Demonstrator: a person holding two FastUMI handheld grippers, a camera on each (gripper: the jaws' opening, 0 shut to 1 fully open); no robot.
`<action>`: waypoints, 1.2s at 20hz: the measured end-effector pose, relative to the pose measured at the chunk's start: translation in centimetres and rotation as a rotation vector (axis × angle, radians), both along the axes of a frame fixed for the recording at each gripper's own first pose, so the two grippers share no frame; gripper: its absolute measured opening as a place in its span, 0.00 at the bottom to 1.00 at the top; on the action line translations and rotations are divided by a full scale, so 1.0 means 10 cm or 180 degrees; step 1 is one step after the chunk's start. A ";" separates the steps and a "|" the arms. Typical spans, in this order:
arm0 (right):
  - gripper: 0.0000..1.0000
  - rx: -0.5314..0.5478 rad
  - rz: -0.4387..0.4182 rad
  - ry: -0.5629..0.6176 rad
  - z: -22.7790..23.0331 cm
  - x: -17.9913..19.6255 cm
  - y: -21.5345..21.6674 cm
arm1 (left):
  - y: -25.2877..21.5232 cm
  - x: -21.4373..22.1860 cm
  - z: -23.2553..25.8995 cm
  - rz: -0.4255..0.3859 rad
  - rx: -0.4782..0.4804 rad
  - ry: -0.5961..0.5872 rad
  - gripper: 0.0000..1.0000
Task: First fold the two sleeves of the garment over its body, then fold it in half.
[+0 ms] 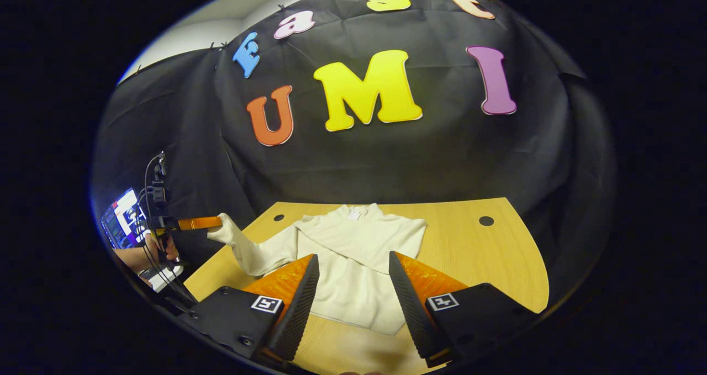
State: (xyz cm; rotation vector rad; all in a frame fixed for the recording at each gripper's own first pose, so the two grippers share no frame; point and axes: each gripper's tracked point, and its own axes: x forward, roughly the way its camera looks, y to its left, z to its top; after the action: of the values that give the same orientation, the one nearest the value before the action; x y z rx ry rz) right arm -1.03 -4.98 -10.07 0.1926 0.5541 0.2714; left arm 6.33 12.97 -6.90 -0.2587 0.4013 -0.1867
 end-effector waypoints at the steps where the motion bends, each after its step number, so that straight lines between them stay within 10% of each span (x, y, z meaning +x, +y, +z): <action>1: 0.80 0.0008 -0.0067 -0.0020 0.02 -0.01 -0.10 | -0.12 0.13 0.14 -0.0082 -0.0019 -0.0063 0.03; 9: 0.85 -0.0013 -0.0629 -0.0146 0.23 -0.30 -0.93 | -1.58 0.92 0.51 -0.0987 0.0051 -0.0342 0.03; 17: 0.89 -0.0310 -0.0963 0.0003 0.20 -0.74 -1.45 | -3.01 1.37 -0.16 -0.1857 0.0232 -0.0031 0.03; 24: 0.89 -0.0499 -0.1173 0.0352 0.01 -0.83 -1.62 | -3.57 1.94 -1.26 -0.1673 0.0190 0.0350 0.04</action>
State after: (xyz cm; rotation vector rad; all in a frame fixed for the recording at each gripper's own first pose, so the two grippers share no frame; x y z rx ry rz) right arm -9.31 -21.19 -9.94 0.1546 0.6349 -0.1413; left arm 25.72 -22.74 -19.46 -0.0999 0.5785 -0.6772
